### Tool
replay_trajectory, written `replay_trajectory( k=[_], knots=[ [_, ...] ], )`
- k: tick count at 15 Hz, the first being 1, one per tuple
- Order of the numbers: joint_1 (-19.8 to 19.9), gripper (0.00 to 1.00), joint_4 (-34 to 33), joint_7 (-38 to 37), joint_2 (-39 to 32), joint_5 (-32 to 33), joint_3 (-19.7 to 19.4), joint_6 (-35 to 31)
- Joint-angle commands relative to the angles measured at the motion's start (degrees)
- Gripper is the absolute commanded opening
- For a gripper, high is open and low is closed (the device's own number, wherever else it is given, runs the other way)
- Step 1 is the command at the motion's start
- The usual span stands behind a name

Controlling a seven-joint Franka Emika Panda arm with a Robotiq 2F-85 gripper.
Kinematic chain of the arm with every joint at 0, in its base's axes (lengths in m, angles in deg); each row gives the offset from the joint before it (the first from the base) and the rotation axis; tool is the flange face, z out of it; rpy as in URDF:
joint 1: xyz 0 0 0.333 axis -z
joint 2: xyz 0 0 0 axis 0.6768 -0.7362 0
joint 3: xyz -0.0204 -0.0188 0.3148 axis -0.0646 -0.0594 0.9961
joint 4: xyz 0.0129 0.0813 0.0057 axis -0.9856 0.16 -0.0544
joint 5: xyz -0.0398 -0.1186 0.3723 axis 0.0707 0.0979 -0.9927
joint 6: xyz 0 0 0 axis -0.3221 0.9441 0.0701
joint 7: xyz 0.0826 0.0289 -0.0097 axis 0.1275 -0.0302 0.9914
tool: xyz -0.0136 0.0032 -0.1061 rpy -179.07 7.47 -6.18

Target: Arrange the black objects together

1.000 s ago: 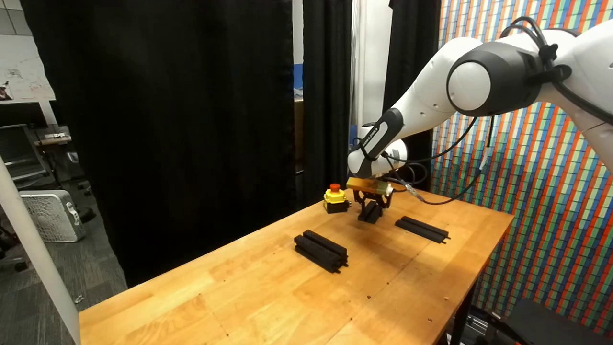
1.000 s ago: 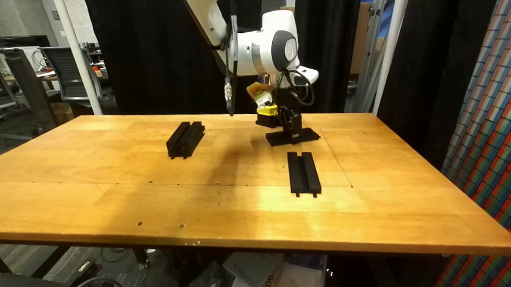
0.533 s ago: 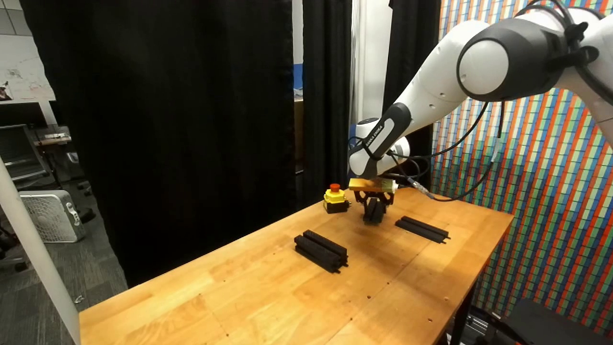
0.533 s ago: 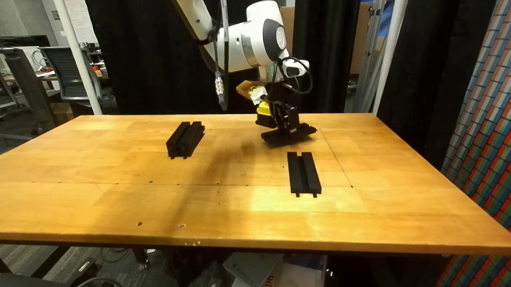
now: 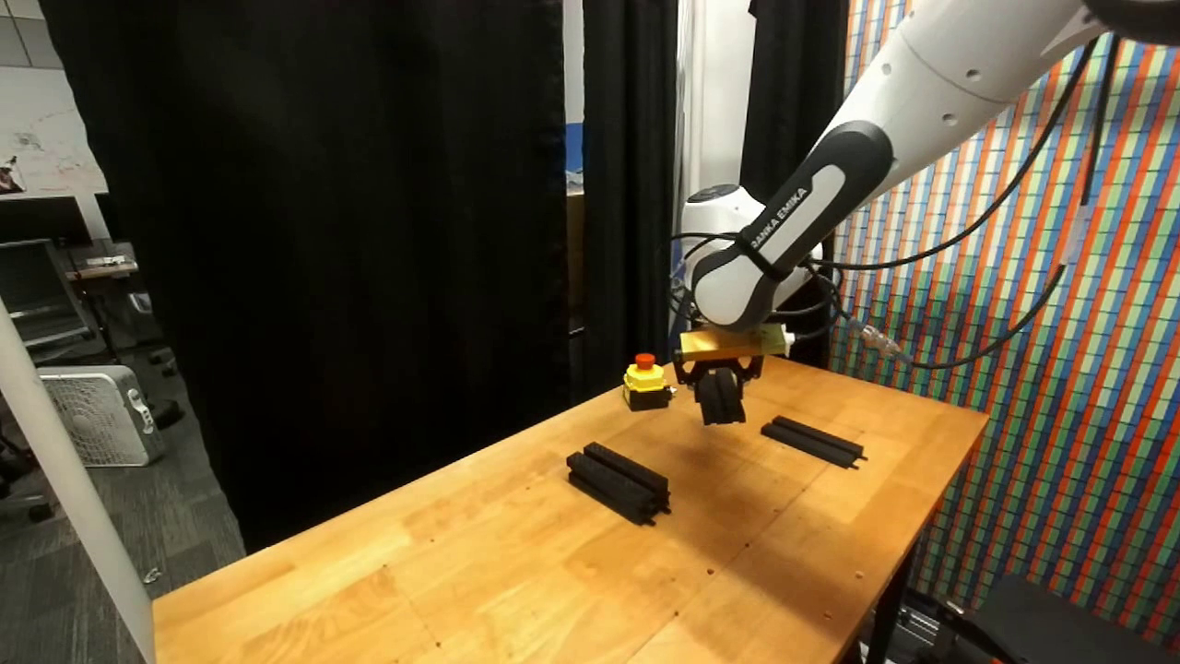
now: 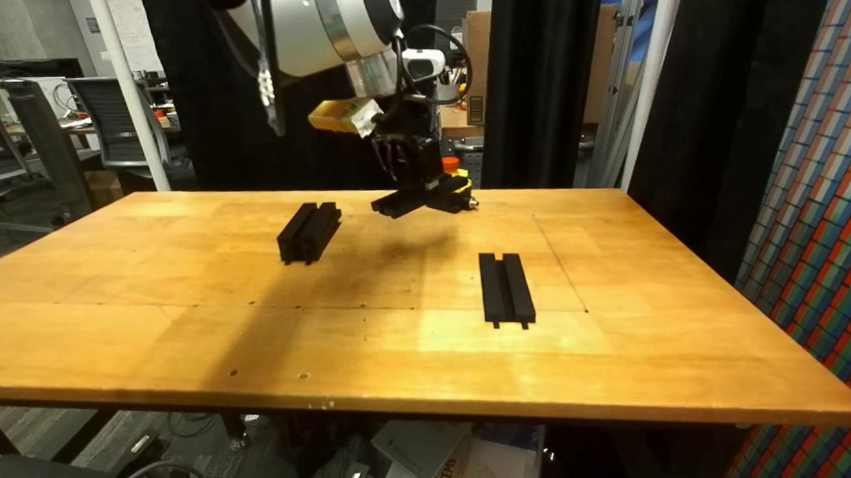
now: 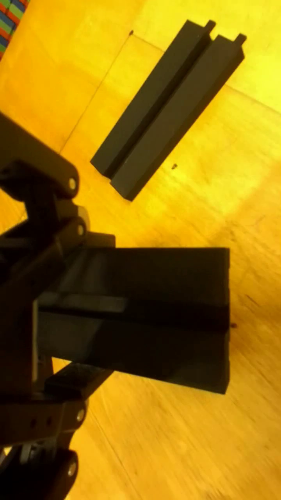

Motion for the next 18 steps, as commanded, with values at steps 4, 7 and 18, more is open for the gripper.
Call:
replay_trajectory(
  k=[4,7,18],
  knots=[
    [0.9,0.45,10.8,12.7,11.4,-3.7,10.8,-3.2],
    [0.3,0.45,10.4,21.6,10.3,-9.1,14.9,-3.6],
    [0.8,0.45,5.6,53.1,3.4,-22.8,21.2,-2.9]
  ],
)
